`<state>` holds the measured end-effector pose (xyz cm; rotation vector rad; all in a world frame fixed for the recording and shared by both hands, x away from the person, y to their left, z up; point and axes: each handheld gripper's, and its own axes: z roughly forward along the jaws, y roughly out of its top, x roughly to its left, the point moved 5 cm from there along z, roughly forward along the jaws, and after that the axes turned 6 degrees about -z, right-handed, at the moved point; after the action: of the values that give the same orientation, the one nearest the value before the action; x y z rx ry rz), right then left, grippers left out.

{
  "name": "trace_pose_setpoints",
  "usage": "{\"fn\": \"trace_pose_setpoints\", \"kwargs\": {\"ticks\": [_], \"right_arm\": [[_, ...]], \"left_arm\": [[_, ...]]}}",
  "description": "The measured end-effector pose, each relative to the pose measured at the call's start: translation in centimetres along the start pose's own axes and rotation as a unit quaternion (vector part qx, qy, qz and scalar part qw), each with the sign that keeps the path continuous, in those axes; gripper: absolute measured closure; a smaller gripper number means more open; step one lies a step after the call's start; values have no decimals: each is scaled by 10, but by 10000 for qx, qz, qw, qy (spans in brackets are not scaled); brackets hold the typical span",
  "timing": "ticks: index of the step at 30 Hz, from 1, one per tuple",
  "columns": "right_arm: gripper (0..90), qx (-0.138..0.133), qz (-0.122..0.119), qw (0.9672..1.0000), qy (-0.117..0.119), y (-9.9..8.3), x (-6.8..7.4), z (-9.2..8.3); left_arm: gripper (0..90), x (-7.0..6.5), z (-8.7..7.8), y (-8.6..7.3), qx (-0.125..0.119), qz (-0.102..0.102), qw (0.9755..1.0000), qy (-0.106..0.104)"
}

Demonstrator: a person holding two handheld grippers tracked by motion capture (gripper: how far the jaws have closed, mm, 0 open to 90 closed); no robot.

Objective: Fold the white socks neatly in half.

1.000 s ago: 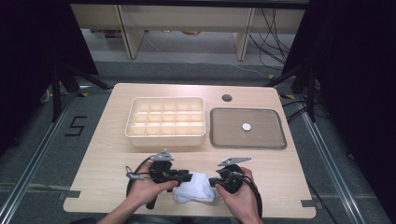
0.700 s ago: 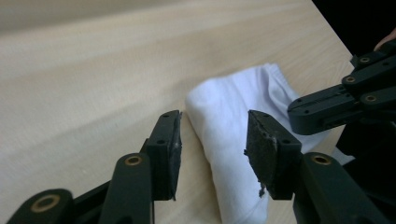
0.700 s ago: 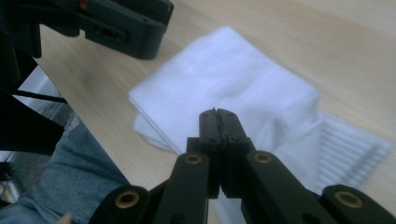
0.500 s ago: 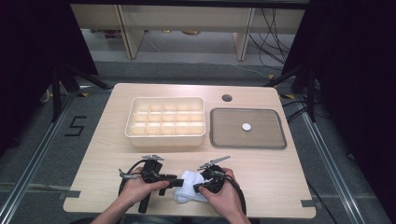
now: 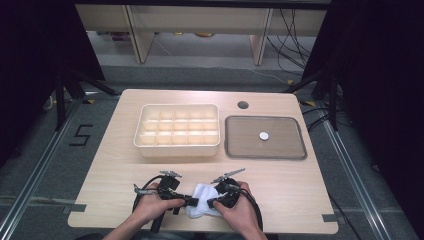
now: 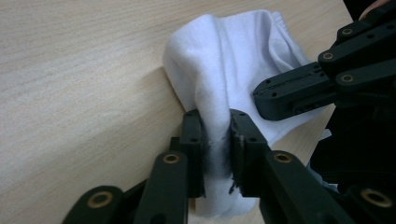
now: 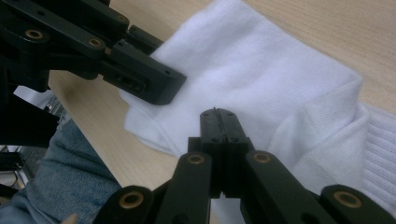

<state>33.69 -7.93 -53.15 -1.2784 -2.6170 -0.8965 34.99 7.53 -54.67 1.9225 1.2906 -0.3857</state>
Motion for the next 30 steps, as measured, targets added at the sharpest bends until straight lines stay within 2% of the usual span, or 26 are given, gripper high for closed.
{"fn": "trace_pose_setpoints", "kwargs": {"ticks": [1, 3, 5, 6, 7, 9, 10, 12, 15, 17, 18, 19, 20, 22, 23, 24, 27, 28, 29, 30], "right_arm": [[900, 0, 0, 10000, 0, 0, 0, 0], [900, -164, -23, 9998, -67, 4, -1, -6], [900, -219, -27, 9997, -82, 5, -2, -9], [900, -256, 13, 9995, -202, 7, -5, -12], [900, -211, 33, 9995, -215, 6, -6, -12], [900, -126, 94, 9997, -212, 4, -8, -9], [900, -95, 134, 9997, -186, 3, -8, -6], [900, -77, 193, 9996, -193, 2, -8, -3], [900, -118, 135, 9997, -143, 2, -9, -2], [900, -86, 310, 9994, -125, 2, -9, -1], [900, -116, 271, 9995, -76, 2, -8, -1], [900, -139, 204, 9997, -78, 2, -9, 0], [900, -61, 457, 9989, -52, 2, -5, -1], [900, -56, 504, 9987, -51, 2, -4, -1], [900, -56, 504, 9987, -51, 2, -4, -1], [900, -103, 347, 9993, -93, 2, -7, 0], [900, -139, 312, 9994, -92, 2, -8, 1], [900, -142, 321, 9993, -92, 3, -8, 1], [900, -160, 256, 9995, -81, 3, -9, 2], [900, -154, 318, 9993, -115, 3, -7, 3]], "left_arm": [[783, 0, 0, 0, 0, 0, 10000, 0], [792, 0, -2, 0, 15, 61, 10000, -7], [792, -1, -2, 1, -24, 42, 10000, -63], [791, -3, -3, 1, -31, -61, 10000, -65], [791, -3, -3, 1, -31, -61, 10000, -65], [791, -3, -6, 3, -29, 7, 10000, -54], [790, -5, -6, 4, -93, -73, 9999, -108], [789, -7, -8, 4, -69, -67, 9998, -178], [783, -9, -10, 5, -93, -156, 9996, -234], [782, -11, -13, 8, -99, -171, 9994, -293], [782, -14, -13, 10, -183, -233, 9985, -464], [783, -14, -13, 10, -183, -233, 9985, -464], [784, -17, -13, 11, -246, -279, 9982, -472], [789, -18, -13, 12, -205, -254, 9983, -484], [792, -18, -13, 12, -205, -254, 9983, -484], [796, -20, -13, 13, -256, -280, 9978, -547], [808, -22, -13, 14, -225, -210, 9982, -510], [808, -23, -12, 14, -313, -193, 9975, -603], [810, -24, -13, 15, -267, -183, 9979, -556], [813, -25, -14, 15, -220, -97, 9983, -531]]}}
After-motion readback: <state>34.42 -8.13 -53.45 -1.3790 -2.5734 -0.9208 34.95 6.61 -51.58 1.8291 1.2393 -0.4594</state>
